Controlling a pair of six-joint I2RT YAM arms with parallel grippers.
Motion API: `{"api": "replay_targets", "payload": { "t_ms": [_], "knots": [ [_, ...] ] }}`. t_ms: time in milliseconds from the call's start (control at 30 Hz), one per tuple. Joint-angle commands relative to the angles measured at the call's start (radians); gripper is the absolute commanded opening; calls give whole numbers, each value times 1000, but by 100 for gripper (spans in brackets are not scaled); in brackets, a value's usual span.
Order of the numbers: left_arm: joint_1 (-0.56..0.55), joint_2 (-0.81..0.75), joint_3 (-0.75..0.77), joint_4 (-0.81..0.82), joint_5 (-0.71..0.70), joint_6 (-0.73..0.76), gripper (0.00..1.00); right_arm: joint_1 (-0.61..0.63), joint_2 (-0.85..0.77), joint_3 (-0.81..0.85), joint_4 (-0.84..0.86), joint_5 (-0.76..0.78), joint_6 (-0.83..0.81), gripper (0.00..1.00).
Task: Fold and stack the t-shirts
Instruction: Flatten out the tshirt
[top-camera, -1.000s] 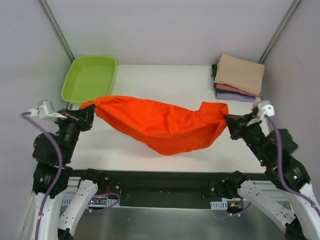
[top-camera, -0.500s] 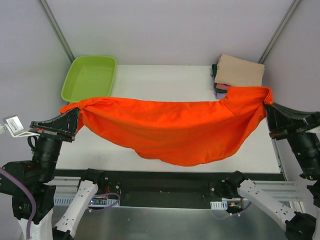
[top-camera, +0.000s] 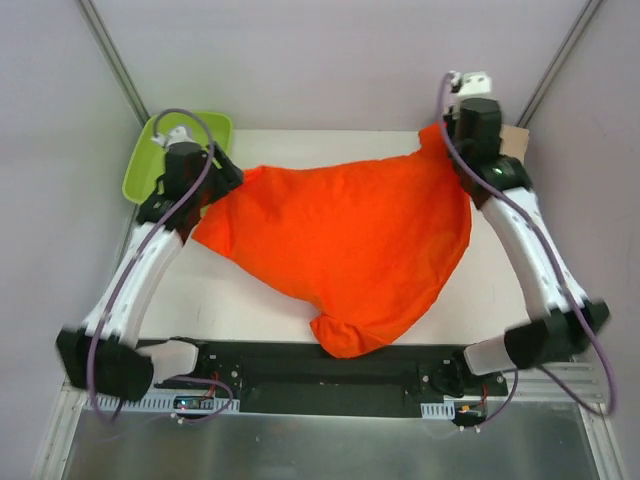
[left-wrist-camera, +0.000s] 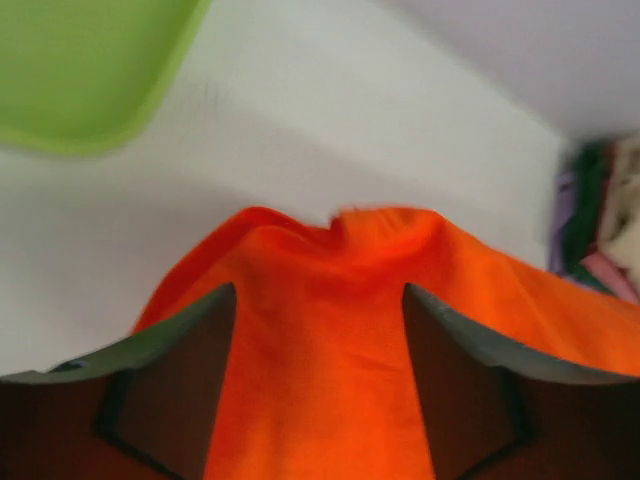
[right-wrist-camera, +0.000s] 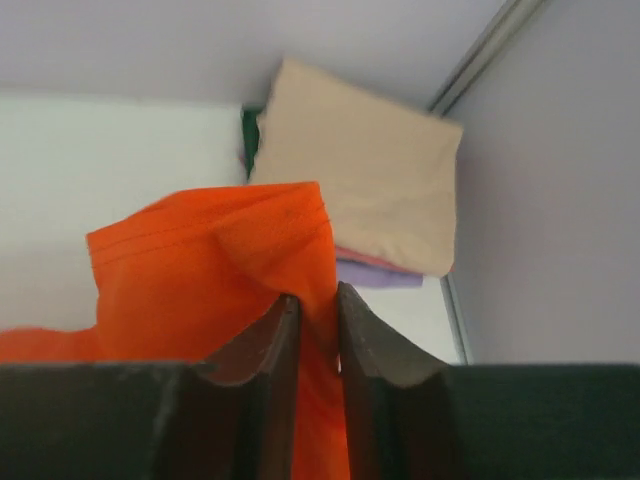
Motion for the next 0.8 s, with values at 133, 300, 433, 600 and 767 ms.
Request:
{"api": "replay_targets", "payload": {
  "t_ms": [133, 300, 433, 600, 767],
  "knots": [
    [29, 385, 6, -103, 60, 41, 99, -65, 416, 17, -29, -29, 39, 85],
    [29, 382, -66, -103, 54, 38, 99, -63, 331, -102, -42, -97, 147, 96],
    [29, 365, -132, -102, 62, 38, 99, -59, 179, -313, -50, -313, 316, 96],
    [30, 336, -204, -102, 64, 28, 99, 33, 24, -643, 64, -576, 488, 96],
    [41, 270, -296, -100, 13, 12, 99, 174, 1, -803, 76, -588, 580, 96]
  ]
}}
